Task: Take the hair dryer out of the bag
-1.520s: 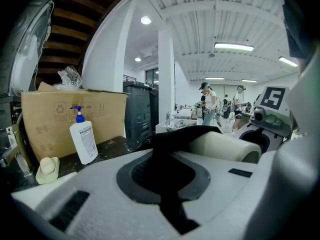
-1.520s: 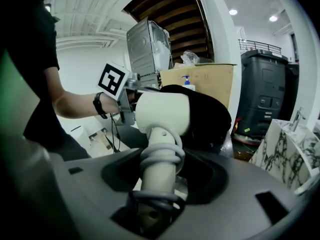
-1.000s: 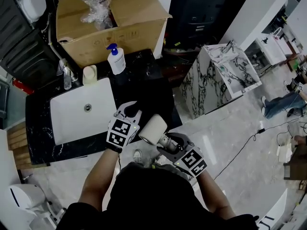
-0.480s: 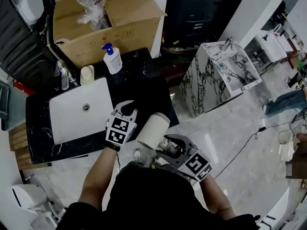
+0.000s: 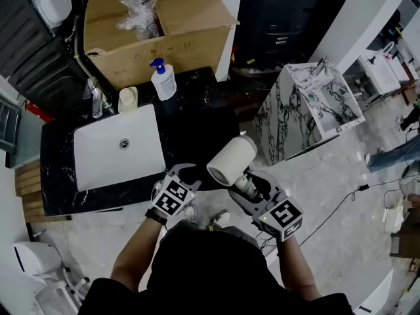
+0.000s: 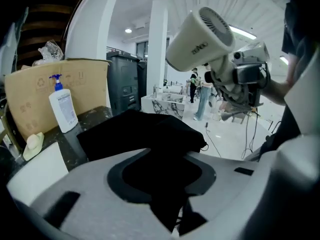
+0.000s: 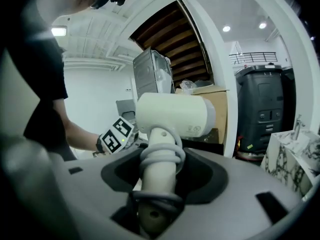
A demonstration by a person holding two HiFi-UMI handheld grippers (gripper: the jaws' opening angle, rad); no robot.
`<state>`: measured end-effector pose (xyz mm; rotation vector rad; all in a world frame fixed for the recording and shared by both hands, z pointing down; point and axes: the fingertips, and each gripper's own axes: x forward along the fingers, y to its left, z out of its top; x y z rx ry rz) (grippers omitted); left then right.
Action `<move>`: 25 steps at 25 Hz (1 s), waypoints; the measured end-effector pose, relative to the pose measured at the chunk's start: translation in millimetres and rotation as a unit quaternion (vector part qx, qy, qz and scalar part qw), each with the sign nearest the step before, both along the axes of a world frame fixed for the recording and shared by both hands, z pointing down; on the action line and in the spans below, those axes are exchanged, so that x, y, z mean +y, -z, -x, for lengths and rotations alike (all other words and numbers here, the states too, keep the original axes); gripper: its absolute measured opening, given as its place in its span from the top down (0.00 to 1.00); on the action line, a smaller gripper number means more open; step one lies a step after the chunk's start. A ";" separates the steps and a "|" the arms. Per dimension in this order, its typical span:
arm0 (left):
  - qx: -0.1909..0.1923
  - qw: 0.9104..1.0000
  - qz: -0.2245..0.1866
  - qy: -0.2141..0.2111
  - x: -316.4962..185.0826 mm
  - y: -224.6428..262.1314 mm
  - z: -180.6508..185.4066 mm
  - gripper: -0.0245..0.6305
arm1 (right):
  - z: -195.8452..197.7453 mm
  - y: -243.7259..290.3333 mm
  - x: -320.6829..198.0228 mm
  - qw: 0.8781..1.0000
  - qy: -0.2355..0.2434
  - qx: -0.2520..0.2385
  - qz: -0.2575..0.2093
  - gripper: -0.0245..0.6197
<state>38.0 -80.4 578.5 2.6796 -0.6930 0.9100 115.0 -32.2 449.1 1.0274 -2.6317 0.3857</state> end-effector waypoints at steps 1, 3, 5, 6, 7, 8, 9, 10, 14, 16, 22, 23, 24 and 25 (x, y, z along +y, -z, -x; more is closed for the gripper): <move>-0.003 1.000 0.009 -0.011 5.8 -3.6 -1.2 0.75 | -3.5 1.5 -4.4 1.000 -0.005 0.000 -0.002 0.58; -0.005 0.999 0.025 -0.033 15.7 -6.8 -4.2 0.63 | -9.8 4.2 -12.3 1.000 -0.016 -0.001 -0.005 0.58; 0.006 0.998 0.035 -0.044 21.8 -4.6 -5.4 0.59 | -13.5 6.3 -18.8 1.000 -0.024 -0.004 -0.005 0.58; 0.014 0.998 0.039 -0.048 24.1 -3.0 -5.4 0.57 | -14.5 6.8 -21.6 1.000 -0.028 -0.006 -0.005 0.57; 0.022 0.997 0.044 -0.052 26.6 -1.6 -5.1 0.52 | -15.2 6.8 -24.3 0.999 -0.031 -0.008 -0.004 0.58; 0.028 0.997 0.049 -0.057 29.8 -0.3 -4.5 0.47 | -15.2 6.6 -26.8 0.999 -0.035 -0.011 -0.002 0.57; 0.032 0.996 0.052 -0.064 33.6 1.2 -3.3 0.45 | -14.3 7.0 -29.1 0.999 -0.037 -0.015 -0.001 0.57; 0.034 0.996 0.053 -0.070 37.4 3.2 -1.1 0.44 | -12.5 7.7 -31.0 0.999 -0.038 -0.017 0.001 0.57; 0.056 0.995 0.047 -0.070 46.8 18.8 12.4 0.43 | -4.5 9.7 -37.1 0.999 -0.037 -0.020 0.001 0.57; 0.074 0.994 0.044 -0.060 47.5 28.2 18.0 0.43 | -1.3 9.7 -39.8 0.999 -0.037 -0.024 0.003 0.57; 0.084 0.993 0.043 -0.072 58.7 42.0 25.0 0.43 | 1.8 6.5 -50.4 0.999 -0.041 -0.033 0.009 0.57; 0.090 0.993 0.040 -0.072 59.4 45.1 25.5 0.43 | 2.4 6.8 -51.8 0.999 -0.042 -0.033 0.009 0.57; 0.098 0.992 0.036 -0.068 58.2 48.4 26.3 0.43 | 3.0 7.1 -53.3 0.998 -0.044 -0.034 0.009 0.57; 0.106 0.992 0.030 -0.060 54.5 51.7 28.1 0.43 | 3.8 7.6 -55.1 0.998 -0.046 -0.035 0.010 0.57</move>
